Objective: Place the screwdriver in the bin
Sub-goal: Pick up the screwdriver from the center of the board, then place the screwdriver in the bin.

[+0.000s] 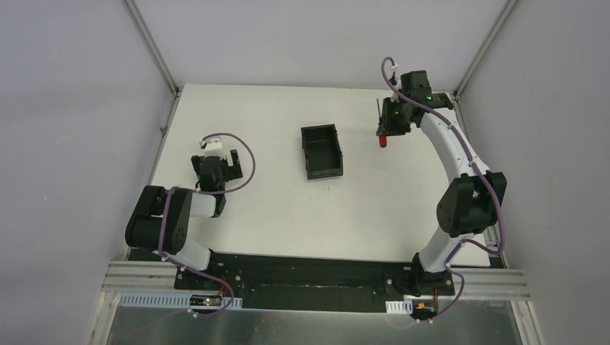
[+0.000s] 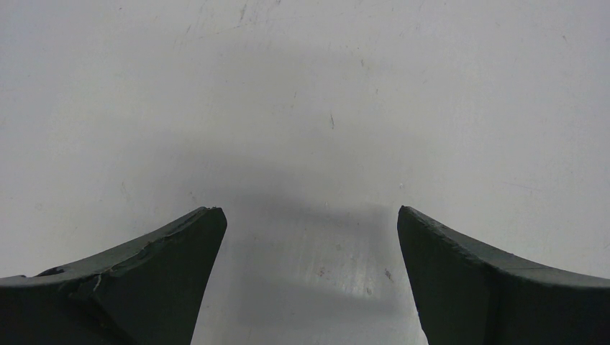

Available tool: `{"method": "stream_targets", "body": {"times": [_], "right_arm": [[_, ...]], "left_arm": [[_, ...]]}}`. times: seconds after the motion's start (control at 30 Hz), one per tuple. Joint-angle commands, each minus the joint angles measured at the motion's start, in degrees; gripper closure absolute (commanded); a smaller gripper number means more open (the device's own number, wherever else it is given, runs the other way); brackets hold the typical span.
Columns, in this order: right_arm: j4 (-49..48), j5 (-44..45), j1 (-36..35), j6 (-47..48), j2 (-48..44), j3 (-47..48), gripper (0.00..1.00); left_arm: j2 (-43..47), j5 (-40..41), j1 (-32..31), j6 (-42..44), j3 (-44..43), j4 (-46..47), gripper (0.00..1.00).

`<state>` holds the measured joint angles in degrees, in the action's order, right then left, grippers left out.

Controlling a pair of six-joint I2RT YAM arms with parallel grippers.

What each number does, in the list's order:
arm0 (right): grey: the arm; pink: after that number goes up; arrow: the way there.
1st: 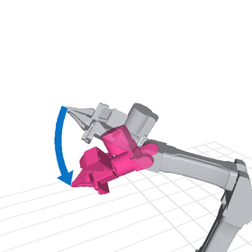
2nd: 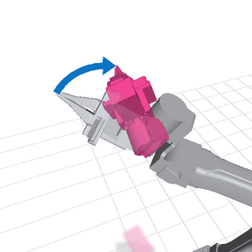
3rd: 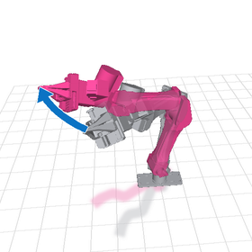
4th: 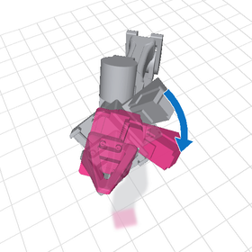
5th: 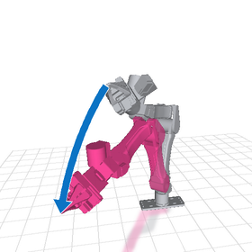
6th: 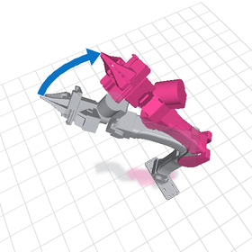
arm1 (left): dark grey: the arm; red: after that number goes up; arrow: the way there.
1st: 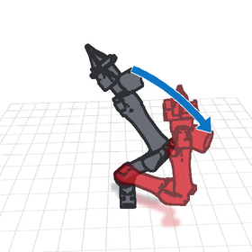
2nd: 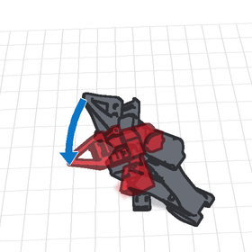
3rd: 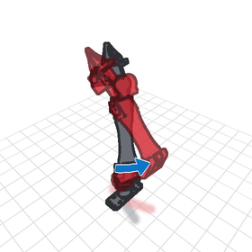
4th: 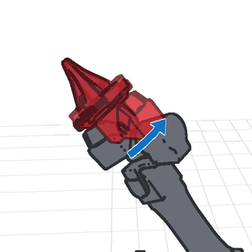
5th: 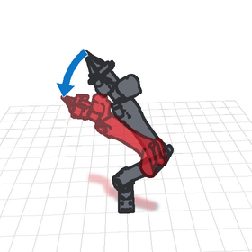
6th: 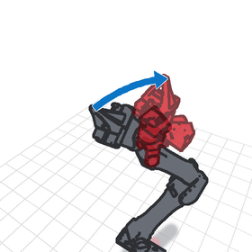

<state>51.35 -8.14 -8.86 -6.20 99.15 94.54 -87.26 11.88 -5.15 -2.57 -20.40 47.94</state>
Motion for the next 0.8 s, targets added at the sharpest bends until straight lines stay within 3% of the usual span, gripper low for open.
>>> {"method": "stream_targets", "body": {"times": [0.0, 0.77], "right_arm": [[0.0, 1.1, -4.5, -0.8, -3.5, 3.0, 1.0], [0.4, 5.9, -20.1, 3.2, 3.2, 7.1, 1.0]], "left_arm": [[1.2, -0.5, 0.4, -0.5, 0.1, 0.7, 0.01], [1.3, -0.5, 0.4, -0.5, 0.1, 0.8, 0.01]]}}
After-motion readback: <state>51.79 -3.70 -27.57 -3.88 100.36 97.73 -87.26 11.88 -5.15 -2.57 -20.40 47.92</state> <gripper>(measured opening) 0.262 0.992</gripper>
